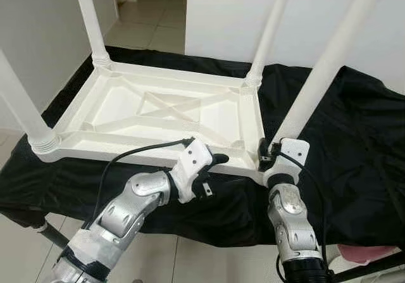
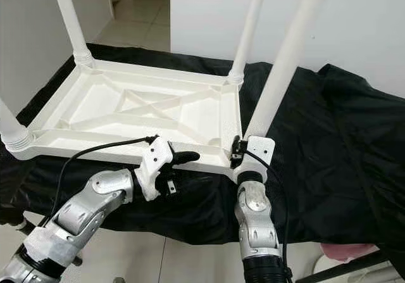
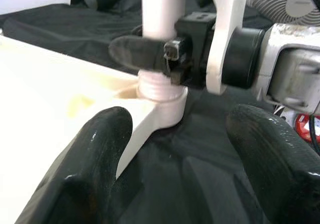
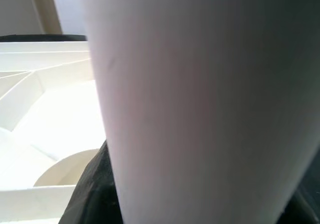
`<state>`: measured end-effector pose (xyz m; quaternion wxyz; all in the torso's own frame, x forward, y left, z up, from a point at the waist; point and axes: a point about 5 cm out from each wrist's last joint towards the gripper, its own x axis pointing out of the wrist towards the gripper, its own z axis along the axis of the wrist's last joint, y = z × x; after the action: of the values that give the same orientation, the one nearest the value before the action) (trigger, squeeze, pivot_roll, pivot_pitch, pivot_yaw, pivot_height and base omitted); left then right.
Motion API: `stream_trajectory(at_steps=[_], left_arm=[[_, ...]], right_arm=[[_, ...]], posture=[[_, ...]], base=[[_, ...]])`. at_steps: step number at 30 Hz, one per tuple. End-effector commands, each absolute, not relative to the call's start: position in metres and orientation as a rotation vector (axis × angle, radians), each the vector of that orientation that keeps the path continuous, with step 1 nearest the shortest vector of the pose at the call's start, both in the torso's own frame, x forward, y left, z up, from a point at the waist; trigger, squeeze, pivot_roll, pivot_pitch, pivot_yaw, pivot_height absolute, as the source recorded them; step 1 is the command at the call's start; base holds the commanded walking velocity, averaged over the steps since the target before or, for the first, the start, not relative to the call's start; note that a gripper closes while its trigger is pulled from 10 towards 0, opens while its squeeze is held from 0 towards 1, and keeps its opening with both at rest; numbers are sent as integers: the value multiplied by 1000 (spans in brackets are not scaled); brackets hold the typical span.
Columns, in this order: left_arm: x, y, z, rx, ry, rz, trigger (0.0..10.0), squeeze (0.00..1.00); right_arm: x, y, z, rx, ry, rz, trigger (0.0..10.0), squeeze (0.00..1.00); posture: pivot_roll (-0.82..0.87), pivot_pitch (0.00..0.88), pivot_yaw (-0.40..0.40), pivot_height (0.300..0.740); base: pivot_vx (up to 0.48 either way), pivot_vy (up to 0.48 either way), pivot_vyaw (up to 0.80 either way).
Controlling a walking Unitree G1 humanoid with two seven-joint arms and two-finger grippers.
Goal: Building children table
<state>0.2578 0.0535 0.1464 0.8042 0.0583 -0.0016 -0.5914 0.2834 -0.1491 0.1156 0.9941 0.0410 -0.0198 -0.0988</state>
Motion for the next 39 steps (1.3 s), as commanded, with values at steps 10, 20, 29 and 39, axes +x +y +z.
stream_trajectory(at_steps=[10, 20, 29, 39], left_arm=[[253, 52, 146, 130, -6, -1336, 10000, 0], [253, 51, 148, 149, -44, -1305, 10000, 0], [255, 53, 149, 154, -85, -1222, 10000, 0], [256, 56, 151, 152, -161, -1087, 10000, 0]], right_arm=[[275, -139, 97, 139, 64, -204, 10000, 0], [274, -137, 108, 174, -20, -124, 10000, 1000], [271, -140, 113, 186, -62, -45, 10000, 0], [267, -149, 113, 157, -89, 41, 10000, 0]], posture=[[16, 0, -81, 740], [15, 0, -79, 740], [12, 0, -77, 740], [4, 0, -66, 740]], base=[[0, 0, 0], [0, 0, 0], [0, 0, 0], [0, 0, 0]])
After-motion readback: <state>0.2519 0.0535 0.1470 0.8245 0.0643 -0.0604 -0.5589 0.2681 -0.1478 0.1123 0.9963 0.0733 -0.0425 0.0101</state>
